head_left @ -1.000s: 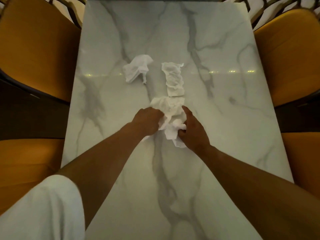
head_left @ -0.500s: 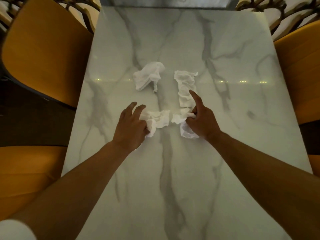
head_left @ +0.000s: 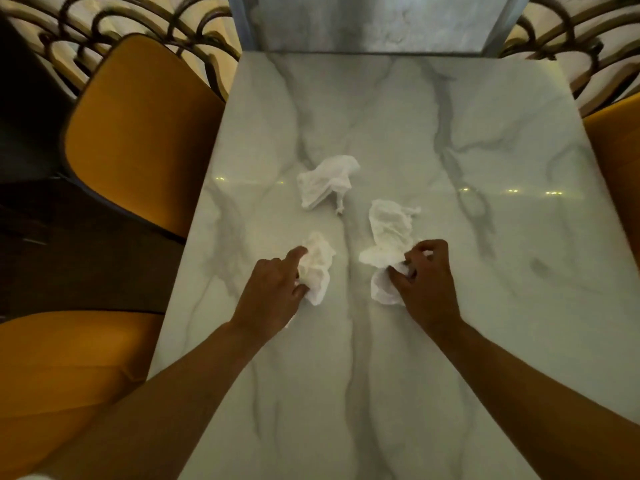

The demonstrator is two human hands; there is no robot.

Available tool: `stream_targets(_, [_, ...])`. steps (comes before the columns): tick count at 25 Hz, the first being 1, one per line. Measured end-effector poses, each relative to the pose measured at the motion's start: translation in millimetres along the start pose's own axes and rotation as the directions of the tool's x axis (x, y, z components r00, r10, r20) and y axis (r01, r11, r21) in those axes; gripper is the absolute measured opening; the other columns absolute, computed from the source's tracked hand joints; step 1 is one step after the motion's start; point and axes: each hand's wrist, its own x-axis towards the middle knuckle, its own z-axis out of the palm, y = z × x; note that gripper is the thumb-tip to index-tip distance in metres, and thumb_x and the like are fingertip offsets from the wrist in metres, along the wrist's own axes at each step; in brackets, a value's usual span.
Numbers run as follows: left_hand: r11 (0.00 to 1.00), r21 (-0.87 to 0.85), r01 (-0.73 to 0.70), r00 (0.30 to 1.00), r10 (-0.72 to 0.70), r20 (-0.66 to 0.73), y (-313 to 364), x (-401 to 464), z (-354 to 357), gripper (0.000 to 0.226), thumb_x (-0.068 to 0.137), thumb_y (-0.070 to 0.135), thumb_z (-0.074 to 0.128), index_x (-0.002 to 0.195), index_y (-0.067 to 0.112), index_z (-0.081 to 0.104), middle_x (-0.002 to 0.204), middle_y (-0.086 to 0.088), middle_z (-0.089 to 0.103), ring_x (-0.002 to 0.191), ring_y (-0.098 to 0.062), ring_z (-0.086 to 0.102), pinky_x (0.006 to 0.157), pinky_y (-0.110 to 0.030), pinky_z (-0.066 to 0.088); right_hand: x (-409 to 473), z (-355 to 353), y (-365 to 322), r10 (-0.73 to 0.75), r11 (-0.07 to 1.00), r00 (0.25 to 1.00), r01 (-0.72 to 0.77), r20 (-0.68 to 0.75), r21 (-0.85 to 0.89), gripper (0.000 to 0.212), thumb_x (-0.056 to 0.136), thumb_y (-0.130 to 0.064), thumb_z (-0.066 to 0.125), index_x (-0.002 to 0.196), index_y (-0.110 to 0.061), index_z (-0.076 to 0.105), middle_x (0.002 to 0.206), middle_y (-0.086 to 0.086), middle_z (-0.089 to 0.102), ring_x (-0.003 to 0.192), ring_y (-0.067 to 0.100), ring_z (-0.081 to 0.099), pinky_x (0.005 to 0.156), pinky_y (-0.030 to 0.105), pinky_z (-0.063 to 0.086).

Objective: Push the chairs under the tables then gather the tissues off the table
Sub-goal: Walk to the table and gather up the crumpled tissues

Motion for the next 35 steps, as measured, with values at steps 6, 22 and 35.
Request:
stream_targets(6, [0.998, 0.061, -0.025, 0.997, 0.029, -0.065, -31, 50, -41, 0.01, 0.088, 0.018, 0.072, 0.088, 0.008, 0.074, 0.083, -0.011, 0.067, 0.078, -0.031, 0.061, 0.073, -0.049, 0.052, 17, -12, -38, -0.235, 0.969, 0.97, 0.229, -0.06, -0.088, 0.024, 0.074, -0.031, 0.07, 0.085, -0.01, 0.067, 0.106, 0.005, 0.069, 0.103, 0.027, 0.061, 0.086, 0.036, 0.046])
stream_targets(22, [0.948, 0.013, -0.317, 0.948, 0.317, 0.021, -38, 106, 10, 0.005, 0.079, 0.002, 0.077, 0.083, 0.005, 0.077, 0.089, -0.012, 0.071, 0.077, -0.033, 0.063, 0.065, -0.041, 0.055, 103, 27, -80, -0.283, 0.943, 0.927, 0.316, 0.246, -0.107, 0.081, 0.087, -0.013, 0.074, 0.155, -0.03, 0.034, 0.146, 0.004, 0.03, 0.074, 0.02, 0.058, 0.067, 0.034, 0.057])
stream_targets(35, [0.982, -0.101, 0.16, 0.985, -0.165, -0.043, 22, -69, 5, 0.016, 0.071, -0.003, 0.08, 0.079, 0.009, 0.073, 0.08, -0.009, 0.065, 0.068, -0.03, 0.06, 0.06, -0.04, 0.054, -96, 20, -34, -0.158, 0.976, 0.977, 0.177, 0.144, -0.131, 0.05, 0.084, -0.038, 0.053, 0.126, -0.014, 0.063, 0.122, 0.011, 0.056, 0.108, 0.027, 0.047, 0.09, 0.04, 0.04])
